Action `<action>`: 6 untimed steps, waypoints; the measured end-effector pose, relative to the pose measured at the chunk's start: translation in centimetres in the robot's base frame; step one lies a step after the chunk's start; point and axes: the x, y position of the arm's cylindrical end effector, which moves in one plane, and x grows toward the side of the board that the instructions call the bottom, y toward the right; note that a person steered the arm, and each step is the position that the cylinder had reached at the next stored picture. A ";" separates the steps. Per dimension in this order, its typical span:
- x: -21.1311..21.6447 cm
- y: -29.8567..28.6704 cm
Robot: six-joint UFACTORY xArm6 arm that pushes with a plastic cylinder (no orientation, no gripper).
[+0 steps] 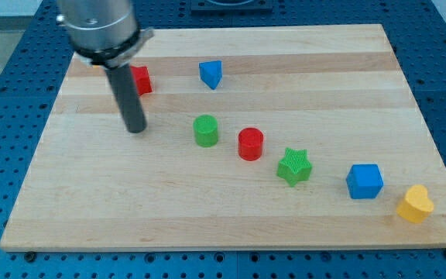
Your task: Move your arm towards hexagon
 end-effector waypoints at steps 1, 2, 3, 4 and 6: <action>0.0 -3.8; -1.5 -7.1; -5.0 -10.5; -10.8 -12.7; -15.0 -13.5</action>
